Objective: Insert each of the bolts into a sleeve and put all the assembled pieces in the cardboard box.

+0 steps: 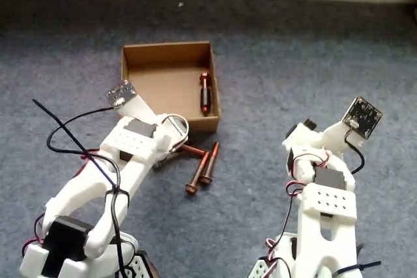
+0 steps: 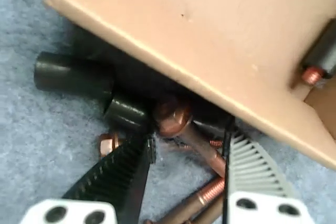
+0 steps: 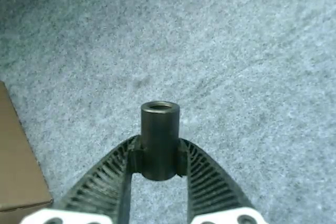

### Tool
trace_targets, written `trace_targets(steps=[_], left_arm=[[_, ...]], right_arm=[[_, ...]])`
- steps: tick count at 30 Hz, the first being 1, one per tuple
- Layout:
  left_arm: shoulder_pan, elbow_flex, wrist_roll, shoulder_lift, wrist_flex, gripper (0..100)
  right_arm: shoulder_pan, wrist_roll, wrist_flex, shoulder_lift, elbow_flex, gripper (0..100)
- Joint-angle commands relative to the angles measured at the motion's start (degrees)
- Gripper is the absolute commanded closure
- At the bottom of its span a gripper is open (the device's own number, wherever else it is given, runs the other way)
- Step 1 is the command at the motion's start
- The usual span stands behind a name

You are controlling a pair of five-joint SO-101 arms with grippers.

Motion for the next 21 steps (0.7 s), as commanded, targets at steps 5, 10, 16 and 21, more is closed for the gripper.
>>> trace_targets(steps=[5, 10, 16, 21], left_arm=[[-0.9, 0.8, 0.4, -0.1, -5.7, 80], [-0.6, 1.9, 0.4, -0.1, -6.2, 80], [-0.6, 2.0, 0.4, 0.8, -6.2, 80], [-0.6, 0.7, 0.4, 6.0, -6.1, 82]], right_arm=[[0.1, -0.1, -1.2, -1.5, -0.7, 99.3], [0.1, -0.1, -1.2, -1.5, -0.7, 99.3], [0.1, -0.1, -1.2, -1.5, -0.7, 99.3], [0.1, -0.1, -1.2, -1.5, -0.7, 99.3]])
